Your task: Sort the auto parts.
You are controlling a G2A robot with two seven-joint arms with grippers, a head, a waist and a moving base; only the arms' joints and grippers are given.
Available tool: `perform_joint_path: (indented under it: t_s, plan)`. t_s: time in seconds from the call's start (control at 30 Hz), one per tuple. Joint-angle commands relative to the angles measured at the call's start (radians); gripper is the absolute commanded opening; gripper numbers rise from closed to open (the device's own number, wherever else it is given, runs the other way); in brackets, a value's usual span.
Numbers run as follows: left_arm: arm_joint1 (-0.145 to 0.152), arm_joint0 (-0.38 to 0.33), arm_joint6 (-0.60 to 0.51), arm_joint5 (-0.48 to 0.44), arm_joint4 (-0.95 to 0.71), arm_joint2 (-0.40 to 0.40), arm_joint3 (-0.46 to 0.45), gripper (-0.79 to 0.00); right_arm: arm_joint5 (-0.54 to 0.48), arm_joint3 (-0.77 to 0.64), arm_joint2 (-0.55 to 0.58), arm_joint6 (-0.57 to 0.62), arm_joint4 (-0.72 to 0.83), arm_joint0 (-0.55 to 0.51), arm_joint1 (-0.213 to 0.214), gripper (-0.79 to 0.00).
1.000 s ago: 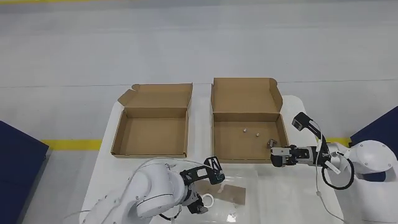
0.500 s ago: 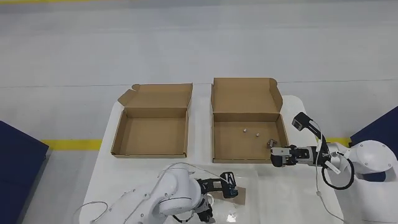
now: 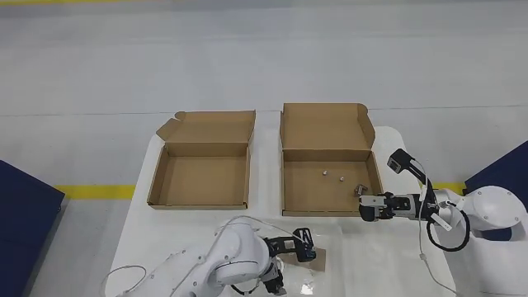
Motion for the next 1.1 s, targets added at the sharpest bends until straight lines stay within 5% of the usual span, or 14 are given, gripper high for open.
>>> perform_joint_path:
  t_s: [0.0,0.4,1.07]
  plan:
    - [-0.006,-0.010,0.007,0.000,0.005,0.014,0.024,0.000,0.000,0.000,0.000,0.000,0.000,0.000,0.000,0.000]
    - [-0.054,-0.068,0.052,0.030,0.013,0.089,0.154,0.000,0.000,0.000,0.000,0.000,0.000,0.000,0.000,0.000]
    - [-0.079,-0.072,0.120,0.050,0.019,0.117,0.244,0.000,0.000,0.000,0.000,0.000,0.000,0.000,0.000,0.000]
